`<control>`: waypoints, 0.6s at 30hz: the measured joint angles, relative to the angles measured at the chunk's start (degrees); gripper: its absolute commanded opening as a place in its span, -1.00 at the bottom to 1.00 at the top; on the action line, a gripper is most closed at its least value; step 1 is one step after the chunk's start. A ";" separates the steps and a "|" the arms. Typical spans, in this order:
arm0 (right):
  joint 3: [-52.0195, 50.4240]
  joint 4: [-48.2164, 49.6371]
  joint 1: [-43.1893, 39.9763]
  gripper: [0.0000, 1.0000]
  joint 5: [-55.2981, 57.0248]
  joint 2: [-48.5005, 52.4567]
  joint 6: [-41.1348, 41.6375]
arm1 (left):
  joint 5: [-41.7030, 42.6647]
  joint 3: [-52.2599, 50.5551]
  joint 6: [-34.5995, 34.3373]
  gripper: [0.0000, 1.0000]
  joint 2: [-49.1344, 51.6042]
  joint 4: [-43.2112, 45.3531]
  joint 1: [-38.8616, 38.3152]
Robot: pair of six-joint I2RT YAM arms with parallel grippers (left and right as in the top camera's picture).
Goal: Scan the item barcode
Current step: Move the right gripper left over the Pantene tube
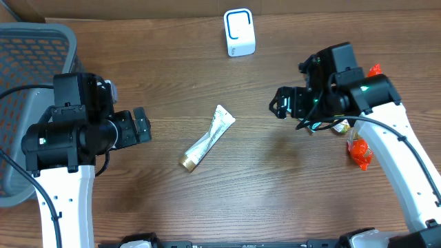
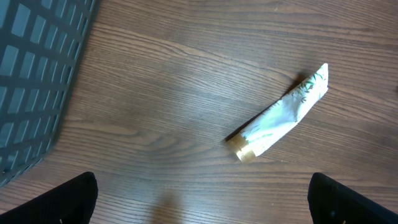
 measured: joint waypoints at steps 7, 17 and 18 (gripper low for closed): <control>0.00 1.60 4.59 1.00 -0.04 0.00 0.00 | 0.00 0.00 0.00 1.00 0.02 0.02 0.00; 0.00 1.95 7.26 1.00 -0.63 2.84 0.20 | 0.00 0.00 0.00 0.99 0.00 0.00 0.00; -0.02 2.14 7.54 1.00 -0.87 3.63 0.20 | 0.00 0.00 0.00 0.99 0.02 0.02 0.00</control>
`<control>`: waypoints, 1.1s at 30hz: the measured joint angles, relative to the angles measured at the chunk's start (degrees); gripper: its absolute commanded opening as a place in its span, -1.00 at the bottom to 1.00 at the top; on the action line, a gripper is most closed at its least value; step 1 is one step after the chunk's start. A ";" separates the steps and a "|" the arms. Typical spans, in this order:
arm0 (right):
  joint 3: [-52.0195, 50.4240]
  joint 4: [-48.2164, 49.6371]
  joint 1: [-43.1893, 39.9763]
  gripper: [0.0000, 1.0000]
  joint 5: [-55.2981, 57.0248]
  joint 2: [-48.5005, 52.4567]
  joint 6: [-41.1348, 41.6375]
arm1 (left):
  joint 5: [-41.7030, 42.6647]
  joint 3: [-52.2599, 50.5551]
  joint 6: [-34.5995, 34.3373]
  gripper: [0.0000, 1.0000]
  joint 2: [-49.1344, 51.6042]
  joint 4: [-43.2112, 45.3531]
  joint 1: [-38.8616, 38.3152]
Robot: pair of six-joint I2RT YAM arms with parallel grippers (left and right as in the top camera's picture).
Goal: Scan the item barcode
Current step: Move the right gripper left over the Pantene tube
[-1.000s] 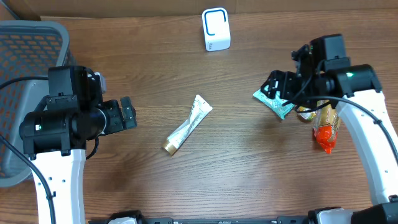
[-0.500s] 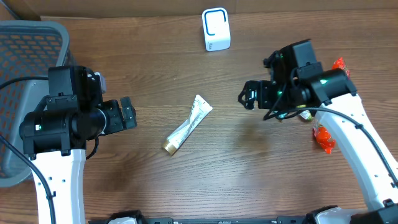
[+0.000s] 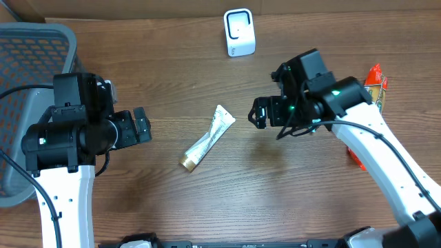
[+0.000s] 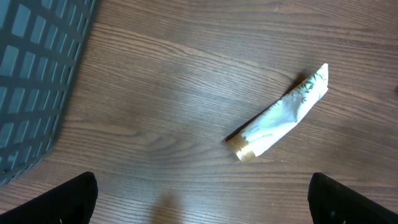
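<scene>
A white crumpled tube with a gold cap (image 3: 208,138) lies on the wooden table near the middle, its cap end toward the front left; it also shows in the left wrist view (image 4: 280,115). The white barcode scanner (image 3: 239,32) stands at the back edge. My right gripper (image 3: 259,114) hovers just right of the tube's flat end, its jaws apart and empty. My left gripper (image 3: 142,126) stays left of the tube, wide open (image 4: 202,202), with only bare wood between its fingertips (image 4: 74,196).
A grey mesh basket (image 3: 31,48) takes up the far left and shows in the left wrist view (image 4: 31,74). Red and orange snack packets (image 3: 375,76) lie at the right edge, partly behind the right arm.
My right gripper has moved left and slightly forward, from well right of the tube to close beside its flat end. The left arm and the tube have not moved.
</scene>
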 measured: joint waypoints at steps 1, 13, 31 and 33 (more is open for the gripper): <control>-0.02 0.13 0.24 1.00 -0.20 0.83 0.00 | 0.00 0.00 0.00 0.99 0.00 -0.02 0.00; -0.13 1.44 1.88 0.99 -2.82 8.09 0.02 | 0.00 0.00 0.00 0.99 0.00 0.00 0.00; -0.20 3.15 1.88 0.99 -3.15 8.33 0.02 | 0.00 0.00 -0.02 0.99 -0.02 0.00 0.00; -0.17 3.15 1.88 0.99 -3.13 8.33 0.02 | 0.00 0.00 0.00 0.99 0.00 0.00 0.00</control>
